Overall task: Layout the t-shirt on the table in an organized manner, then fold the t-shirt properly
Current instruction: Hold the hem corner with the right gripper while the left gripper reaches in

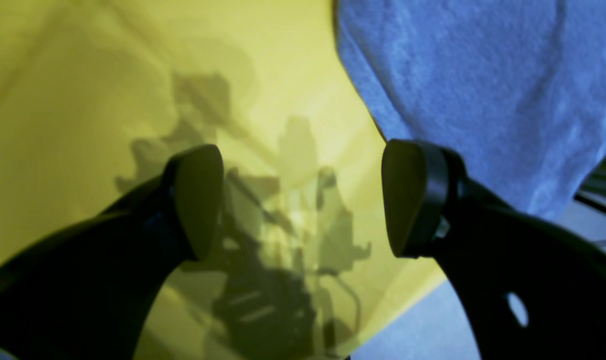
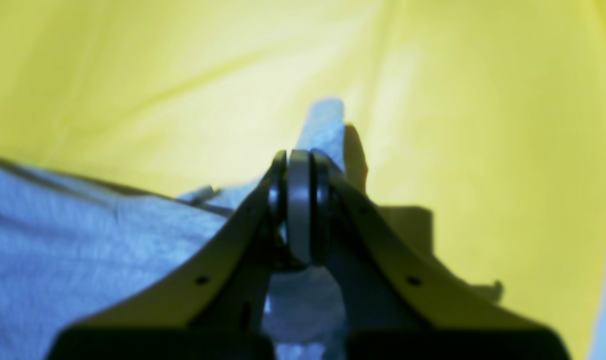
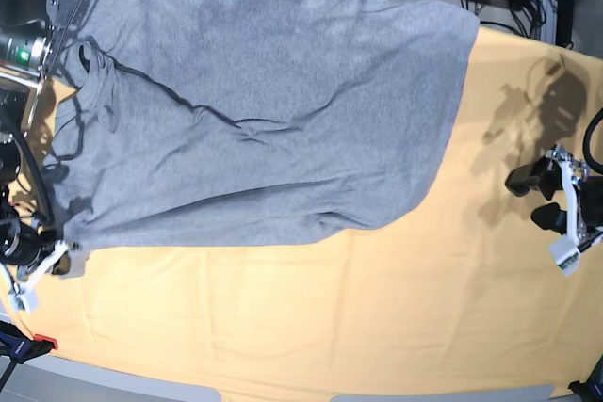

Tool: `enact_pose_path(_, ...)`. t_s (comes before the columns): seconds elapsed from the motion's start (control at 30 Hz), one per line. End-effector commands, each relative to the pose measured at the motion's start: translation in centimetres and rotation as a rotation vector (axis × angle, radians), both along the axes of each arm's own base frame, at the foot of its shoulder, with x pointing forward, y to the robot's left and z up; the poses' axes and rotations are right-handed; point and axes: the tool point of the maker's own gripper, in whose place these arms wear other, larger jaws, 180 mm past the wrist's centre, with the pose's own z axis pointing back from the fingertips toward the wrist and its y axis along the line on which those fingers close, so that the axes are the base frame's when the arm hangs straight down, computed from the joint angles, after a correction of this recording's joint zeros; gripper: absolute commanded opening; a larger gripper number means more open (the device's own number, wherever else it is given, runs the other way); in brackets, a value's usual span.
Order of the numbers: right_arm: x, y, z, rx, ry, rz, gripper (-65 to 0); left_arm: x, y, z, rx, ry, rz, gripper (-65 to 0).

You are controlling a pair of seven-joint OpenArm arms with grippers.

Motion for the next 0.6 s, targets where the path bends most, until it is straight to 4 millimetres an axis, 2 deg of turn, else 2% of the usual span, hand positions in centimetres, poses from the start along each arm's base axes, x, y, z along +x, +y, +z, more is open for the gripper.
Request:
enact_pose_path(0.0,1.6,-1.7,4.4,-0.033,-0.11,-0.044,-65.0,0.8,0.8,2.3,0.002,-0.067,0.023,-15.6)
enact_pose_path(0.1,2.3,-3.4,6.2,-0.069,-0.134,-0.131,-65.0,1.8,2.2,3.6,0.015,-0.122,0.095,-15.6)
enact_pose_path(0.23,2.5,-3.0,6.9,-0.074,-0.141,-0.107,-65.0,2.9,3.6,4.5,0.033,-0.177,0.184,-15.6)
enact_pose_path(0.4,1.9,-2.6,5.6,-0.089,-0.093,-0.063,-65.0,4.4,3.4,2.5,0.032,-0.189,0.276,-15.6)
enact_pose_path(0.57,1.2,-3.1,4.8,-0.133,-0.034,-0.052,-65.0,6.2,2.1,-0.1,-0.04,-0.177,0.365,-15.6)
